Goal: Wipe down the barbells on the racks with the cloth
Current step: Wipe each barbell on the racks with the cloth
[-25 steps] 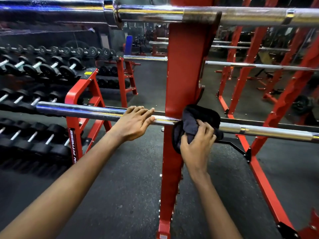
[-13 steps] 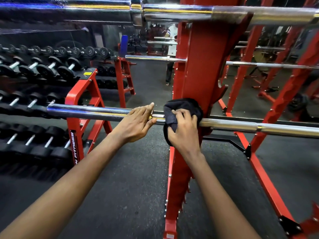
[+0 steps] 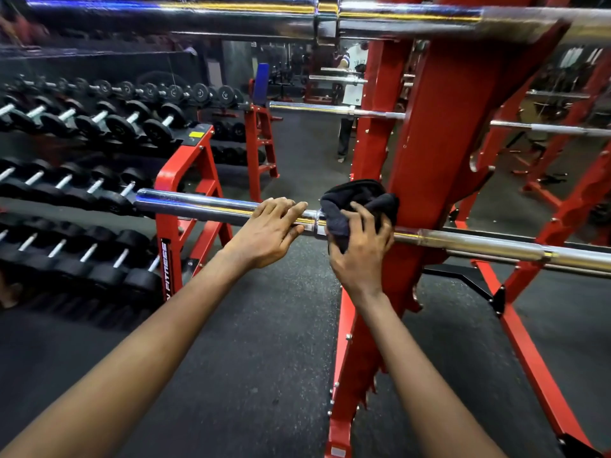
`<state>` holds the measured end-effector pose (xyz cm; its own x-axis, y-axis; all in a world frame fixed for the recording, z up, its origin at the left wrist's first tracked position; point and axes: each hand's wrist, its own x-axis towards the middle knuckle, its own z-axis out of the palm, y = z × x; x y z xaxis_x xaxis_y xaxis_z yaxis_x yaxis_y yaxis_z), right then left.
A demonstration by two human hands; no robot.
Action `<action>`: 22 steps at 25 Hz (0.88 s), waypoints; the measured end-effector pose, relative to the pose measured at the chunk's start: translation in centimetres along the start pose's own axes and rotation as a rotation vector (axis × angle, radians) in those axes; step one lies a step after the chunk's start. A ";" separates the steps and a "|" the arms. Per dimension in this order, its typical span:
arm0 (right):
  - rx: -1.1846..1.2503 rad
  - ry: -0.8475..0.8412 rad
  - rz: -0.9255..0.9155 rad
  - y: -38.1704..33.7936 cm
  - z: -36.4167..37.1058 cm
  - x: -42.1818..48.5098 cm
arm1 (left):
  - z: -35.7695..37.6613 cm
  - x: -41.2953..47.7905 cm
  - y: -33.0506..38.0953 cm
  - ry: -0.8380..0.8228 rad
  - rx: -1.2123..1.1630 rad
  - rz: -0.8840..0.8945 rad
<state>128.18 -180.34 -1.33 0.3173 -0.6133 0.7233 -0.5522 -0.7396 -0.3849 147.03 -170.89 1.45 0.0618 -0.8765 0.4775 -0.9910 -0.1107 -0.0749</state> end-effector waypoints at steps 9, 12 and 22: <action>0.007 0.026 0.131 -0.4 0.0 0.0 | -0.1 -2.0 -4.2 -0.025 0.034 -0.073; 0.247 0.050 0.120 -1.9 -0.2 0.1 | -0.1 -1.8 -4.2 -0.024 0.008 -0.086; -0.052 -0.088 -0.036 -5.9 1.6 -0.2 | -0.8 -4.1 -9.4 -0.016 -0.047 -0.259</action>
<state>132.63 -176.34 -0.12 0.4026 -0.6103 0.6823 -0.5776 -0.7476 -0.3278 156.01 -165.92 0.92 0.3156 -0.8292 0.4613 -0.9463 -0.3107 0.0891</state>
